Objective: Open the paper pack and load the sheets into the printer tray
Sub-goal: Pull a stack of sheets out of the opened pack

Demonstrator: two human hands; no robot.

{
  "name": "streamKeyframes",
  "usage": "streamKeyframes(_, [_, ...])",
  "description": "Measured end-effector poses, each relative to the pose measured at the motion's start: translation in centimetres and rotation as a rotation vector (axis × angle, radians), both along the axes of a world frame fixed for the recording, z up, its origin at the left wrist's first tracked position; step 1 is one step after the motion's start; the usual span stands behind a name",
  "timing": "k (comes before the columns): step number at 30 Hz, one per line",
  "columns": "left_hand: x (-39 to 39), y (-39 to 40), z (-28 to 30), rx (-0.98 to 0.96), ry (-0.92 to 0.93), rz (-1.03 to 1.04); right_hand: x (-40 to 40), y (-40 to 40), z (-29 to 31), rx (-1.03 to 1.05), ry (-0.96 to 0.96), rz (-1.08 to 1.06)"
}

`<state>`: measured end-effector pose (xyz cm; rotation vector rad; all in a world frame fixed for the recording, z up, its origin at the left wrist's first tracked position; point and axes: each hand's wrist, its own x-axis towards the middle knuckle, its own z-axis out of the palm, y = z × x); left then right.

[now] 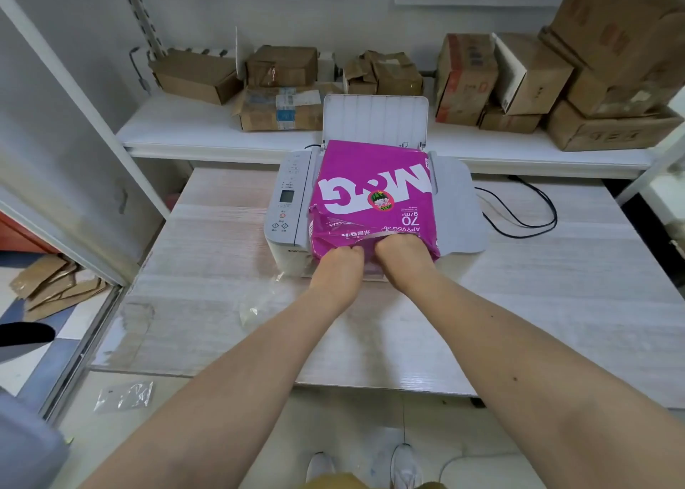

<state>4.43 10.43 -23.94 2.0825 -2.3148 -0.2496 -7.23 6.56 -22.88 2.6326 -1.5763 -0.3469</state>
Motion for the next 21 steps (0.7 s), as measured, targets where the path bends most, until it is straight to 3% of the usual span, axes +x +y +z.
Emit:
streamKeyframes(10, [0.0, -0.1, 0.0, 0.0, 0.013, 0.029, -0.7, -1.2, 0.3, -0.066, 0.12, 0.075])
streamKeyframes(21, [0.0, -0.5, -0.1, -0.011, 0.083, 0.074, -0.9, -1.6, 0.4, -0.072, 0.115, 0.098])
